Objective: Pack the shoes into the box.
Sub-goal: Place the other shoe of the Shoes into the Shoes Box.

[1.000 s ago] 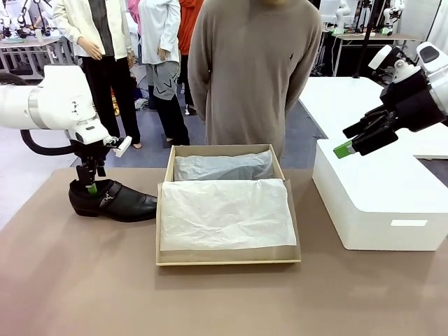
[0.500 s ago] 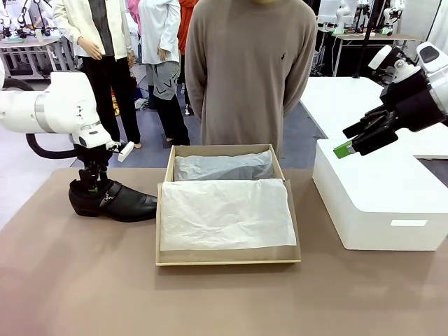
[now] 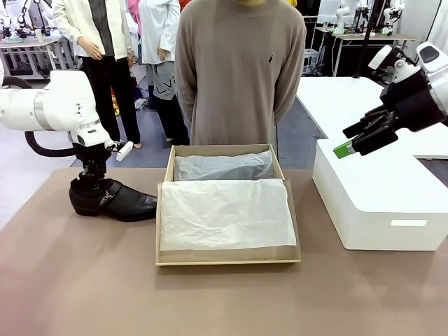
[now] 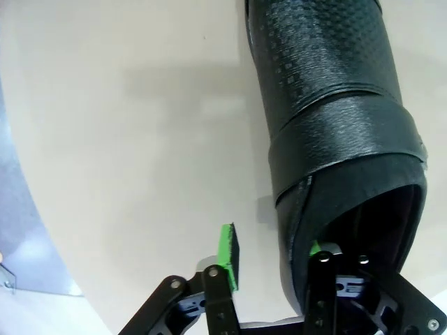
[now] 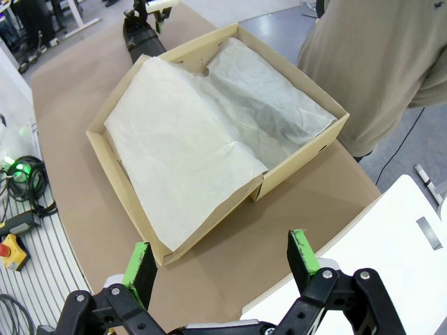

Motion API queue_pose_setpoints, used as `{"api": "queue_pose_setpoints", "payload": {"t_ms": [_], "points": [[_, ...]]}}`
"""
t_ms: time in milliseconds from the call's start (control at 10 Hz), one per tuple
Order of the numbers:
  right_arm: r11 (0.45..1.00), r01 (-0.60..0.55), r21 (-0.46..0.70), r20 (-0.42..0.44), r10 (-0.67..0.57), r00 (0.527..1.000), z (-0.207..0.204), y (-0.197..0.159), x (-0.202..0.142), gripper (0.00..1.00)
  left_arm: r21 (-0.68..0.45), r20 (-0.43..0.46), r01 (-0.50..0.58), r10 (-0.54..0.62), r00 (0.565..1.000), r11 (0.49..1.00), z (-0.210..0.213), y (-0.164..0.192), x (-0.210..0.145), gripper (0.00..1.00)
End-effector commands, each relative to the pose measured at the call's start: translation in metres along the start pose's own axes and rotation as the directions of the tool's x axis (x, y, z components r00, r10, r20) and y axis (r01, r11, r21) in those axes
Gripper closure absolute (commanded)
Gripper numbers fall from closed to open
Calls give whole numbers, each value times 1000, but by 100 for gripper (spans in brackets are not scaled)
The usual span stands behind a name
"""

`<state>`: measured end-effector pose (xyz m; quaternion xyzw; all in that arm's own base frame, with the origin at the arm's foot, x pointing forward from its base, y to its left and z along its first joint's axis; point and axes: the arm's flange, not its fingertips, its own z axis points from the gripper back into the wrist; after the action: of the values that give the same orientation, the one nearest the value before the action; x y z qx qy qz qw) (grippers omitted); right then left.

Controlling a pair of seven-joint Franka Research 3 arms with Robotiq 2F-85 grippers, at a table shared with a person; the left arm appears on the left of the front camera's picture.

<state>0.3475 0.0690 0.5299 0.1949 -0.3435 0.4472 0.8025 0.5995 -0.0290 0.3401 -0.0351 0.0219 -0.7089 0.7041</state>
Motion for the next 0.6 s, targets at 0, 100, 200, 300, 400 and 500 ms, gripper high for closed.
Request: {"api": "queue_pose_setpoints", "payload": {"t_ms": [0, 100, 200, 300, 400, 500], "points": [[1000, -18, 16, 22, 17, 1000, -1, -3, 0, 0, -6, 19, 31, -31, 999, 1000, 4, 1, -4, 100], [1000, -18, 16, 22, 17, 1000, -1, -3, 0, 0, -4, 18, 32, -32, 999, 999, 4, 1, -4, 100], [1000, -18, 16, 22, 17, 1000, -1, -3, 0, 0, -3, 10, 30, -30, 999, 1000, 4, 1, -4, 100], [1000, -18, 16, 22, 17, 1000, -1, -3, 0, 0, -1, 6, 31, -31, 1000, 1000, 4, 0, -3, 100], [1000, -18, 16, 22, 17, 1000, -1, -3, 0, 0, 1, 1, 30, -30, 1000, 1000, 5, 0, -3, 100], [1000, -18, 16, 22, 17, 1000, -1, -3, 0, 0, 10, -14, 28, -28, 1000, 1000, 7, -2, -3, 100]]}}
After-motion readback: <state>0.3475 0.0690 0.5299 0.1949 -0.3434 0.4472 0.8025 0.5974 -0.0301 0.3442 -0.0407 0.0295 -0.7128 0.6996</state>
